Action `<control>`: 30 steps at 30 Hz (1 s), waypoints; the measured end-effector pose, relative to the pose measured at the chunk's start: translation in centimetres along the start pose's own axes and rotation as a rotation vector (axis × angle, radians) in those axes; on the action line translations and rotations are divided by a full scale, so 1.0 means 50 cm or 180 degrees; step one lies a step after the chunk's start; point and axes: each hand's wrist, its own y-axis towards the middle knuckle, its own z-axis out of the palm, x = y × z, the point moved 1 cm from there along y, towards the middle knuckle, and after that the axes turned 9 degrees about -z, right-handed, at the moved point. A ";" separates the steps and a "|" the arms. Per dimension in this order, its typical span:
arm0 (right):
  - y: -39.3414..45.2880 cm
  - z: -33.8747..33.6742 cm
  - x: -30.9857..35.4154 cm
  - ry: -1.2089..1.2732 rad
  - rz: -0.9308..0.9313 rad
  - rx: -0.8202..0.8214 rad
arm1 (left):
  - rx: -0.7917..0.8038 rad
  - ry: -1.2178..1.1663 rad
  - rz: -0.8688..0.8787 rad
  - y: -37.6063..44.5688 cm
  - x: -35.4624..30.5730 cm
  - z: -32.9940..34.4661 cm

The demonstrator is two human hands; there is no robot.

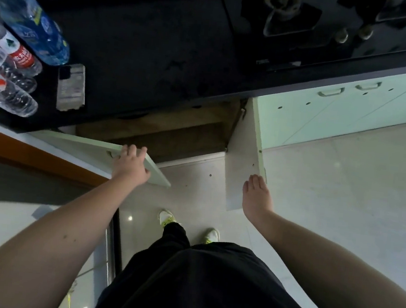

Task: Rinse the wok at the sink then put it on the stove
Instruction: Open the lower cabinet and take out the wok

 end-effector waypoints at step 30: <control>0.024 -0.199 0.195 0.0959 -0.0746 -0.0753 | -0.0037 -0.0041 0.0334 -0.204 0.117 0.099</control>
